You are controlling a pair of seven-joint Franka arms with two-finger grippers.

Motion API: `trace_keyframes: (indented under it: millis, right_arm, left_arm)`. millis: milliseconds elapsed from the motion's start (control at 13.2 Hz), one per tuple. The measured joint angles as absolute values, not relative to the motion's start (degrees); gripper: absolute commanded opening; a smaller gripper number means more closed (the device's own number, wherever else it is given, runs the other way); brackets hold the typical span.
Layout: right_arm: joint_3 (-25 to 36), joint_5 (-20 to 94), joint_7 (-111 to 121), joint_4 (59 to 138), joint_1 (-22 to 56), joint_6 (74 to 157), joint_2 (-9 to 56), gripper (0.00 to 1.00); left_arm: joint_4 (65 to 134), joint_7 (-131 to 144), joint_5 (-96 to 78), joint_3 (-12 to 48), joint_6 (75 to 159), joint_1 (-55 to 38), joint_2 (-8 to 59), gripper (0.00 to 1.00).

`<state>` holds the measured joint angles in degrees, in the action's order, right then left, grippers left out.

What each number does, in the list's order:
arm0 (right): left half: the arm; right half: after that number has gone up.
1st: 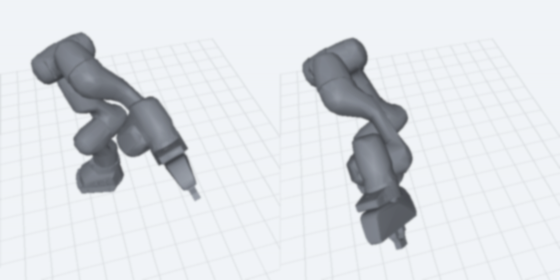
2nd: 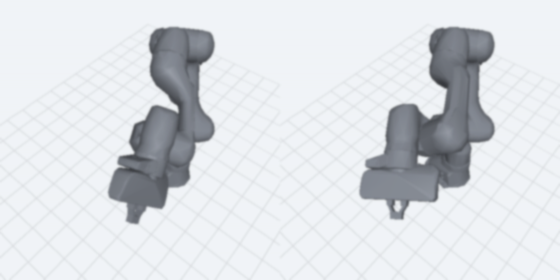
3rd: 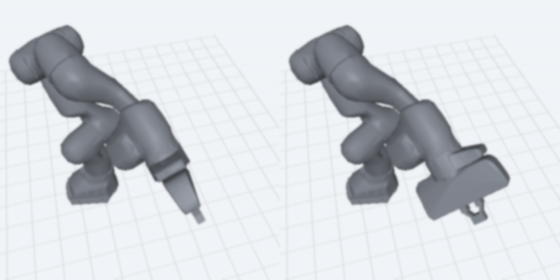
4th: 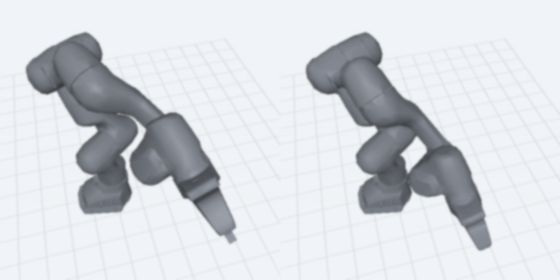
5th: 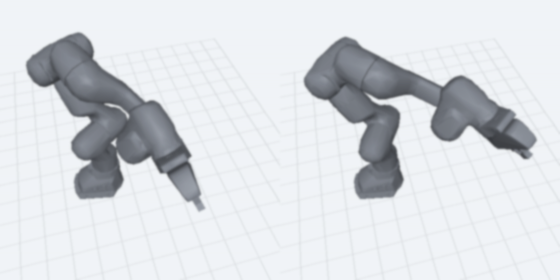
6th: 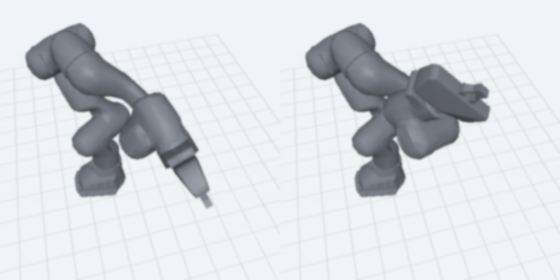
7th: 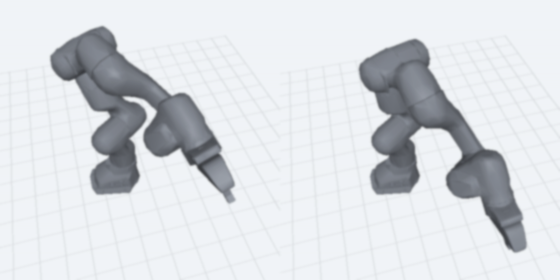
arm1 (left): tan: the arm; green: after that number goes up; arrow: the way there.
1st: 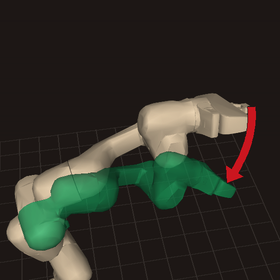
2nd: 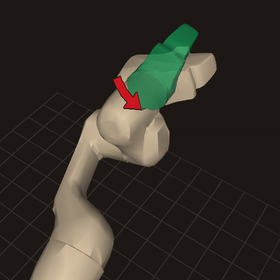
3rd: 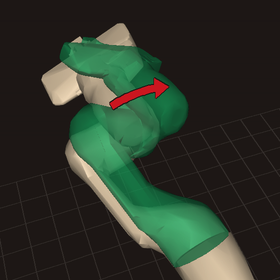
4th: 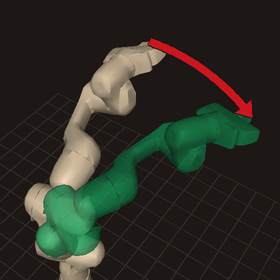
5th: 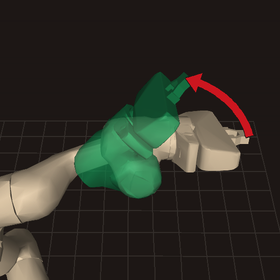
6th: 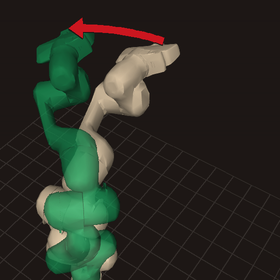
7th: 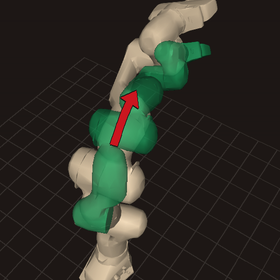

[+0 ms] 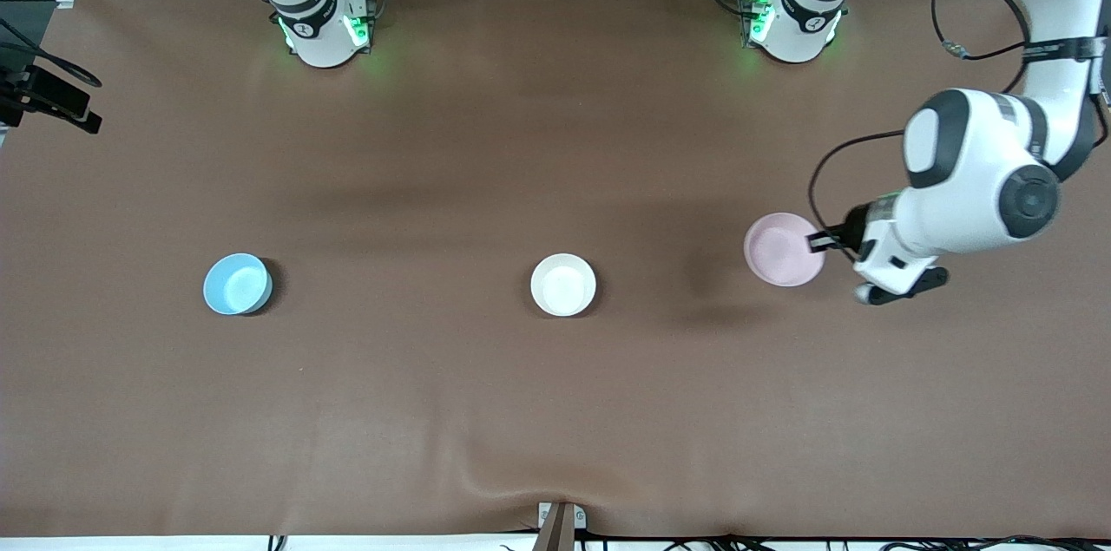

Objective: Stack pink and blue bowls on white bowl
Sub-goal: 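Carry the pink bowl onto the white bowl while the right gripper reaches the blue bowl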

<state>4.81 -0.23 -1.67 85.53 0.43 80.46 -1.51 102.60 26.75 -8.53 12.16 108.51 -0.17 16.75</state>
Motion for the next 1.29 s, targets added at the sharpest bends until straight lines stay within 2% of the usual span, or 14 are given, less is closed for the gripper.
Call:
trace_keyframes:
  millis: [228,684,1293]
  right_arm:
    - [5.17,-0.3,-1.68,85.58,-0.27,81.89,-0.7,1.0]
    - [5.21,-0.26,-1.66,88.14,-1.55,82.52,4.19,1.0]
    - [4.58,1.54,-1.53,89.05,-0.22,93.76,19.89,1.0]
  left_arm:
    - [100.85,35.15,-8.57,16.73,108.51,-1.57,16.95,0.0]
    - [93.36,52.33,-8.66,17.56,108.97,-13.51,22.25,0.0]
    - [89.91,63.05,-9.11,17.51,127.64,-21.34,34.48,0.0]
